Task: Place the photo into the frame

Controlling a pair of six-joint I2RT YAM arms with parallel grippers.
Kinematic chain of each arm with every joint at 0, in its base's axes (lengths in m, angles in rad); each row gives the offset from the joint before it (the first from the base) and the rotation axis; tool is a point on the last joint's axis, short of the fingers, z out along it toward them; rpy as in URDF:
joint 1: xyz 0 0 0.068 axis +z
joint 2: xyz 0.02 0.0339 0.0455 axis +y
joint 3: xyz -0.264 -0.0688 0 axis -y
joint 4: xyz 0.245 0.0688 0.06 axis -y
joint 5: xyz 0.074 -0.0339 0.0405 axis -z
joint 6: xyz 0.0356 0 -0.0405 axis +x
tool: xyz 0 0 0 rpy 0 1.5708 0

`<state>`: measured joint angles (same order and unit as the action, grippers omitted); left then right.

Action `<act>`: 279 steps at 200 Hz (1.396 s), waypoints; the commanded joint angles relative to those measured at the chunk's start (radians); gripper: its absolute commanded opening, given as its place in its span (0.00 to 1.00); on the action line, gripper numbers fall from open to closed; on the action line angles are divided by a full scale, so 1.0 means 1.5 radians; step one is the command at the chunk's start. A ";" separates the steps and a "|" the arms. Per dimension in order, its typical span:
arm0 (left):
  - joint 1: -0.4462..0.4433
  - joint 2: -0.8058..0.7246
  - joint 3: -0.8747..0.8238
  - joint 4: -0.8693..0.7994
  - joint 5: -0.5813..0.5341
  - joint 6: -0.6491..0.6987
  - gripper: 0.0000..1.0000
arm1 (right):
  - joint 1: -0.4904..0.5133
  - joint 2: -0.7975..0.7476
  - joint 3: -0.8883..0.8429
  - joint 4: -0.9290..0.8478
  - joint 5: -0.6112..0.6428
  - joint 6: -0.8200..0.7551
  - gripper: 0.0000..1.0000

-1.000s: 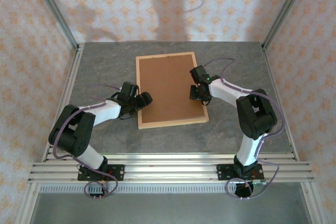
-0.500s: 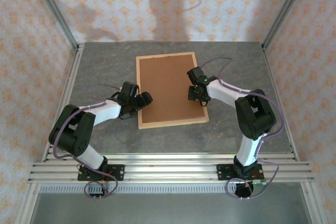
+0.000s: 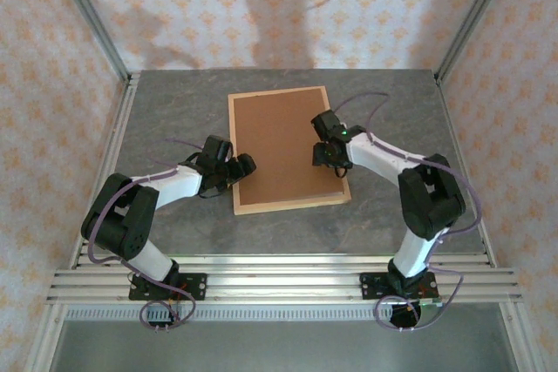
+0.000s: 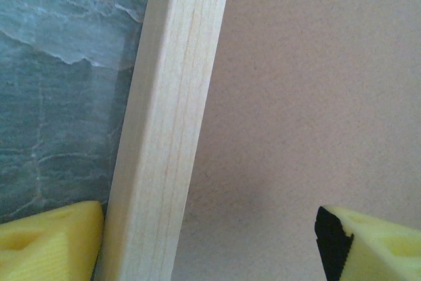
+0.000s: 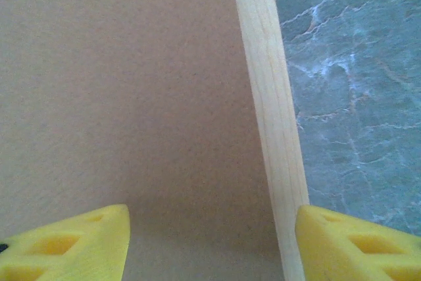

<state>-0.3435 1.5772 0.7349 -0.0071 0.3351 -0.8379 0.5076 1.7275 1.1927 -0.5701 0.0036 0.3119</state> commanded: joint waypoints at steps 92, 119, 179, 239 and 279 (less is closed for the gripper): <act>0.021 -0.049 0.018 -0.064 0.012 0.034 0.86 | -0.071 -0.116 -0.123 0.028 -0.148 -0.001 0.66; 0.022 -0.053 0.020 -0.072 0.013 0.040 0.86 | -0.081 -0.101 -0.143 0.063 -0.179 0.000 0.66; 0.020 -0.037 0.009 -0.047 0.035 0.036 0.85 | -0.086 -0.088 -0.154 0.135 -0.265 0.011 0.58; 0.014 -0.028 0.005 -0.036 0.042 0.029 0.85 | -0.086 -0.083 -0.122 0.157 -0.254 0.011 0.29; 0.015 -0.029 0.003 -0.038 0.041 0.027 0.85 | -0.086 -0.052 -0.115 0.154 -0.224 0.011 0.38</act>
<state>-0.3134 1.5230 0.7399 -0.0746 0.3634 -0.8032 0.3714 1.6207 0.9726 -0.4007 -0.3439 0.3286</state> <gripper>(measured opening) 0.845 0.344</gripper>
